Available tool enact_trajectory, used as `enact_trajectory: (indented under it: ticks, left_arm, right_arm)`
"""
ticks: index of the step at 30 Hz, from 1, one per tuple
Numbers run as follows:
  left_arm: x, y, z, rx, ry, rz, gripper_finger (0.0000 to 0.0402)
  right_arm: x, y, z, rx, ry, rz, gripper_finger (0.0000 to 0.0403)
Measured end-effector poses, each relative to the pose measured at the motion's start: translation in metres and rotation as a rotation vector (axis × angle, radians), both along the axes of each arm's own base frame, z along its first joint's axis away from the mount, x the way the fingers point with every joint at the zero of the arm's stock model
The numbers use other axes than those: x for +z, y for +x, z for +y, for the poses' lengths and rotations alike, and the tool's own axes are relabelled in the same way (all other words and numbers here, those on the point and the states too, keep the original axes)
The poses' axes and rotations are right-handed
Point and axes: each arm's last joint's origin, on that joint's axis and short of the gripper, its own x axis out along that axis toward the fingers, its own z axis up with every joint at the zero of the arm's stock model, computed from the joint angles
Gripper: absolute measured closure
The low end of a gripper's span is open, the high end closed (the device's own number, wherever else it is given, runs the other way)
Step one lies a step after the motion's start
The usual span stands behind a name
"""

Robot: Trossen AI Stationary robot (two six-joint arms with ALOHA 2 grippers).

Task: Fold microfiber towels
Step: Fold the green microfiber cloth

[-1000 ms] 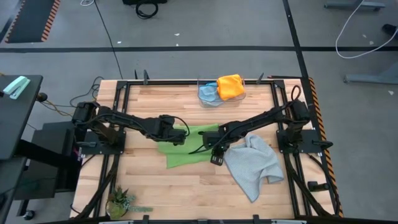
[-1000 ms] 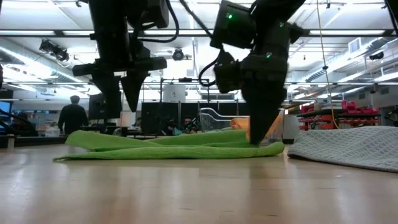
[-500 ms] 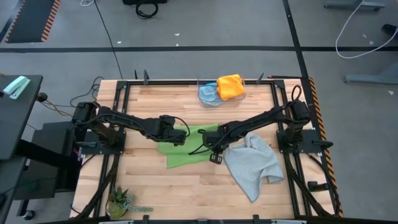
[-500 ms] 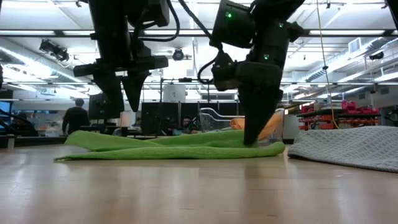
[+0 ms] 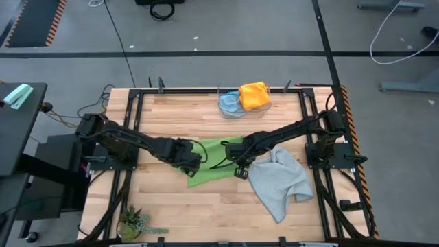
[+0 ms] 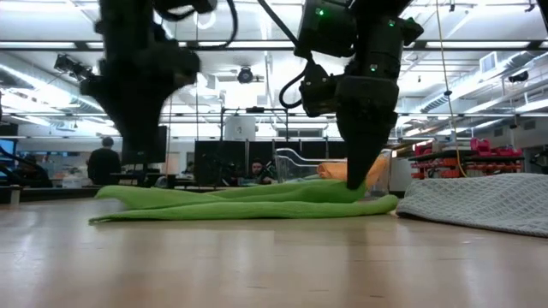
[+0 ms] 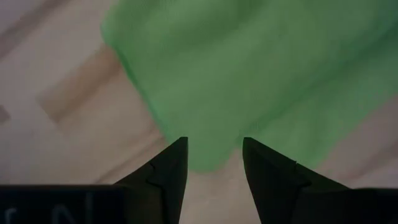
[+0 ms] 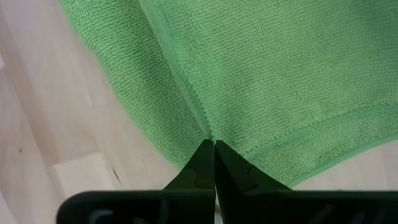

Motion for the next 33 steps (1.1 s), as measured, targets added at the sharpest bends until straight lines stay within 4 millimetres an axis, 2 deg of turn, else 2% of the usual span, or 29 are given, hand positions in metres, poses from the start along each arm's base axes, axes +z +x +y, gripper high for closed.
enact_trajectory:
  ticks: [6,11,19,23,27,30,33]
  left_arm:
    - [0.015,-0.015,-0.020,-0.085,-0.049,-0.017,0.0239]
    - [0.012,-0.017,-0.033,-0.097,-0.069,-0.012,0.0239]
    - [0.007,-0.020,-0.026,-0.001,-0.074,0.069,0.0241]
    - [-0.011,-0.034,-0.018,0.121,-0.100,0.087,0.0256]
    - [-0.030,-0.049,-0.016,0.238,-0.216,-0.072,0.0284]
    - [-0.024,-0.060,-0.012,0.313,-0.223,-0.244,0.0302]
    - [-0.023,-0.076,-0.008,0.387,-0.195,-0.302,0.0311]
  right_arm:
    - [0.000,0.000,-0.003,0.010,-0.004,0.001,0.0401]
    - [0.000,0.001,-0.007,0.002,-0.002,-0.003,0.0401]
    - [0.000,0.002,-0.007,0.005,0.016,-0.014,0.0402]
    - [0.000,0.002,-0.004,0.011,0.017,-0.017,0.0402]
    - [0.000,0.001,0.001,0.023,0.018,-0.013,0.0402]
    - [0.000,0.001,0.005,0.034,0.018,-0.016,0.0402]
    - [0.000,0.001,0.006,0.044,0.024,-0.016,0.0402]
